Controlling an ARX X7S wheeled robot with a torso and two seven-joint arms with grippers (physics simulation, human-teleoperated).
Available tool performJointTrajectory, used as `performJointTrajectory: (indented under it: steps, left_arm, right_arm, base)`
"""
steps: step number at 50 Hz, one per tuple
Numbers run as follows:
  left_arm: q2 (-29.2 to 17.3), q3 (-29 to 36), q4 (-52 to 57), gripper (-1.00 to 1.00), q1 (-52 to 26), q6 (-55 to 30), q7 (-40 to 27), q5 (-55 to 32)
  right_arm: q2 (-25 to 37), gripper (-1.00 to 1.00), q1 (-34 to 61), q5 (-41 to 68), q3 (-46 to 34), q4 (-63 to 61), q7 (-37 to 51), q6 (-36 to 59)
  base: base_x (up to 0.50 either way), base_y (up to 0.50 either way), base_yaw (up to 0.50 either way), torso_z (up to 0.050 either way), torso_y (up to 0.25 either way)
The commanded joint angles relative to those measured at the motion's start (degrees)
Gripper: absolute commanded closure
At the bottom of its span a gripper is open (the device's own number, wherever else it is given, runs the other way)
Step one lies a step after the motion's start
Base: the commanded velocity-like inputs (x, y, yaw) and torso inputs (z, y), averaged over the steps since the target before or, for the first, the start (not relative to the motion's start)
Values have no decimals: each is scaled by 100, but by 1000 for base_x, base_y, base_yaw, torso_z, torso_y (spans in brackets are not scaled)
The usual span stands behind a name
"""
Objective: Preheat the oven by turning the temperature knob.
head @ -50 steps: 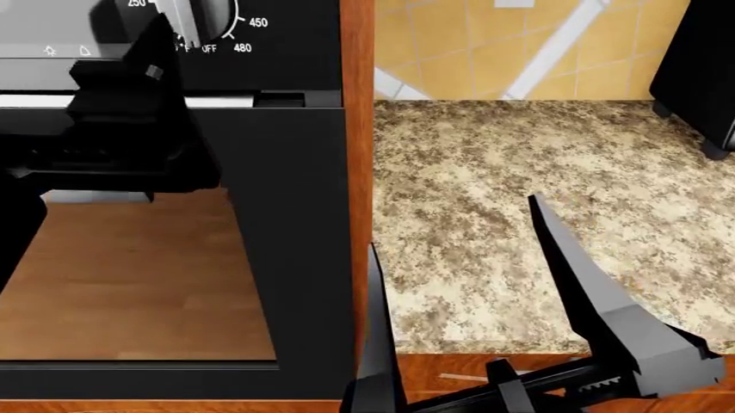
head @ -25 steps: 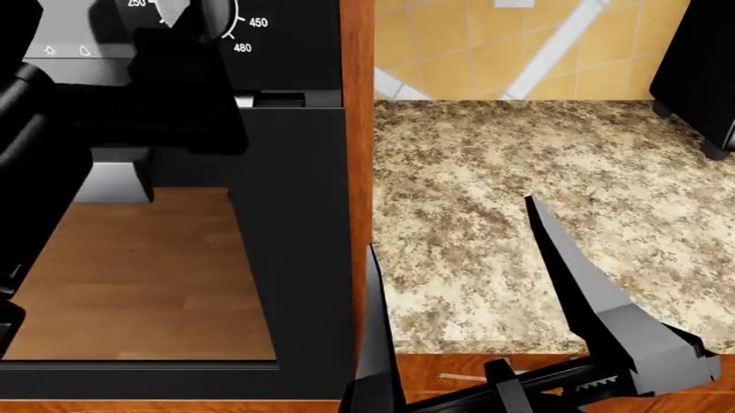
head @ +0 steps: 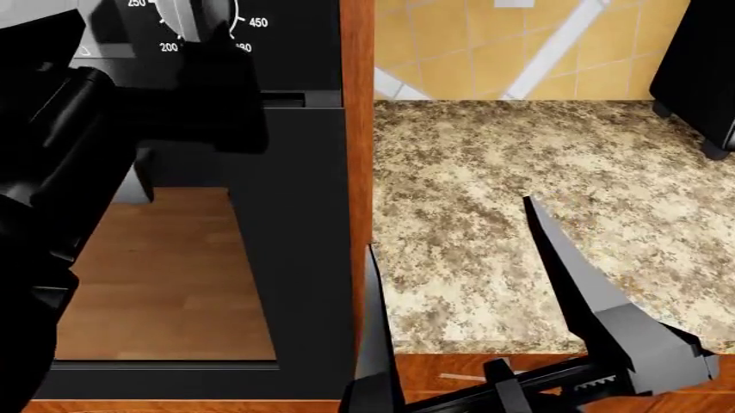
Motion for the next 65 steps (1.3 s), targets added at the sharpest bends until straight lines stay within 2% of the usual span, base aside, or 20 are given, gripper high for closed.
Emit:
performJointTrajectory:
  steps: [1, 65]
  left_arm:
    - [77, 96, -166, -100, 102, -35, 114, 164]
    - [388, 195, -572, -100, 154, -1, 386, 246]
  right_arm:
    - [0, -100, 0, -3, -2, 0, -5, 9]
    - [0, -100, -6, 12, -10, 0, -49, 71]
  base:
    - [0, 0, 0, 0, 0]
    - [0, 0, 0, 0, 0]
